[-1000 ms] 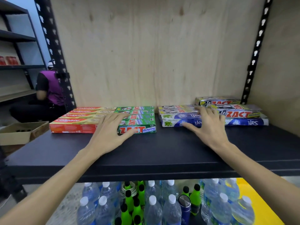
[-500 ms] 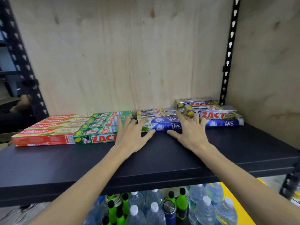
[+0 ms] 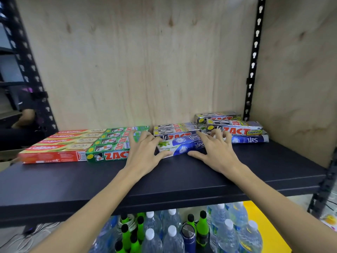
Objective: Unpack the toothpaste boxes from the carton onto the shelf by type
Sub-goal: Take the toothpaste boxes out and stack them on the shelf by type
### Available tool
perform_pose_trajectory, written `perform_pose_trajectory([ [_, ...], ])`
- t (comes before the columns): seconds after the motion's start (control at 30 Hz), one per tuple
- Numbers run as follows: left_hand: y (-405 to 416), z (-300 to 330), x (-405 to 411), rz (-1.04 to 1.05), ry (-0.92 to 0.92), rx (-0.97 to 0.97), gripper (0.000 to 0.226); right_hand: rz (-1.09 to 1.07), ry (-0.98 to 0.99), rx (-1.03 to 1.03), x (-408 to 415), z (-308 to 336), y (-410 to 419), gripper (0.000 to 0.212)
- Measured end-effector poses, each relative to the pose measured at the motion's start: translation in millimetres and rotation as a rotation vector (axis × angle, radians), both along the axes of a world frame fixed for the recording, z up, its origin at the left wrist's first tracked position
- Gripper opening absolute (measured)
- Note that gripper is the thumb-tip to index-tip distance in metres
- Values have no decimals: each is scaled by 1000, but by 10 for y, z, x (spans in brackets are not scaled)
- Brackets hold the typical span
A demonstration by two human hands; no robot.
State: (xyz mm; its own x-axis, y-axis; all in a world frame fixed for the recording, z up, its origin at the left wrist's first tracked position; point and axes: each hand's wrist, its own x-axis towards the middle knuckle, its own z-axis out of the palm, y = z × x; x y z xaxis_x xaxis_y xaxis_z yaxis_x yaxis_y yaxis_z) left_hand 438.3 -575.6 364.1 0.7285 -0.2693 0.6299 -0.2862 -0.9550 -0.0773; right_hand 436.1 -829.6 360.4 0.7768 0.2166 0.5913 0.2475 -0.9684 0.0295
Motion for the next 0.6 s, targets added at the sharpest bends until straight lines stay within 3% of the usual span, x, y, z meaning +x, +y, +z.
perform_pose_trajectory([
  [0.2,79,-12,-369,-136,-39,-51,56,31,-2,74,-257,3,-194,92],
  [0.4,83,6,-501,-292,112,-168,64,122,121,121,-464,-11,-531,94],
  [0.6,-444,-5,-446,-317,211,-186,55,11,152,147,-673,40,-971,93],
])
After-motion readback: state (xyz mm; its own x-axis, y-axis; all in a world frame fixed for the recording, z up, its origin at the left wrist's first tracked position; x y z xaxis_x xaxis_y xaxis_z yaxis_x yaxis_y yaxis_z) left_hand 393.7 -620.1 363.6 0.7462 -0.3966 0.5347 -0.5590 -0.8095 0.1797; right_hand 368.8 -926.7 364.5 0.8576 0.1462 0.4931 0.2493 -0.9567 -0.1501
